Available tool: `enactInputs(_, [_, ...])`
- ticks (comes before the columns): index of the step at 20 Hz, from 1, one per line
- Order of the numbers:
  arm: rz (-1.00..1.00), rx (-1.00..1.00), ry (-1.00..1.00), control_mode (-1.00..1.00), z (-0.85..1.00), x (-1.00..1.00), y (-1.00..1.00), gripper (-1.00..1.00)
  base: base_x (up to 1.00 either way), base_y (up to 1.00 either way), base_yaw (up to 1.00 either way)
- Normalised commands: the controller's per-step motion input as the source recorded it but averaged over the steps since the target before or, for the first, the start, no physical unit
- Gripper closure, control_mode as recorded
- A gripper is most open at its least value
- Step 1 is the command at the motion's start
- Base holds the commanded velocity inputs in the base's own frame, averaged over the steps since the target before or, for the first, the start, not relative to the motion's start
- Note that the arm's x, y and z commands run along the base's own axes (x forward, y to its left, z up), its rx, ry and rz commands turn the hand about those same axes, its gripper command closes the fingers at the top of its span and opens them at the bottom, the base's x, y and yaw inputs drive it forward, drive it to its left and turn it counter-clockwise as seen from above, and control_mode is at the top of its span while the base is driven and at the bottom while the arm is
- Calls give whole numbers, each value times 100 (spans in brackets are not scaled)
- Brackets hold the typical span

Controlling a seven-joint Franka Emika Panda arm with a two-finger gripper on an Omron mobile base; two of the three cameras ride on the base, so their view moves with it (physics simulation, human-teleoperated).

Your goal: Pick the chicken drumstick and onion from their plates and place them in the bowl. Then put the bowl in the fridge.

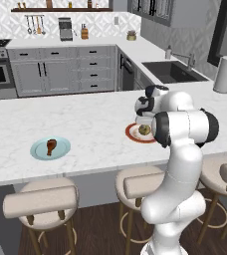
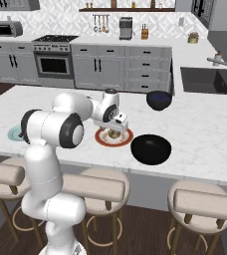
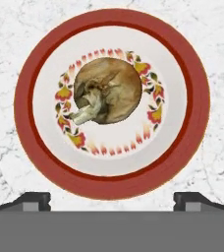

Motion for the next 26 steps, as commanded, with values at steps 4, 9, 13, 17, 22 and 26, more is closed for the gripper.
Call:
enactInputs(4, [0, 0, 4, -100, -2, 31, 0, -100, 0, 0, 0])
enactInputs(9, [0, 0, 3, -100, -8, 20, 0, -100, 0, 0, 0])
enactInputs(13, [0, 0, 1, -100, -15, 25, 0, -100, 0, 0, 0])
enactInputs(17, [0, 0, 0, -100, -16, 23, 0, -100, 0, 0, 0])
enactInputs(22, [0, -1, 0, -100, -18, 13, 1, -100, 0, 0, 0])
enactInputs(26, [0, -1, 0, -100, -20, 14, 0, -100, 0, 0, 0])
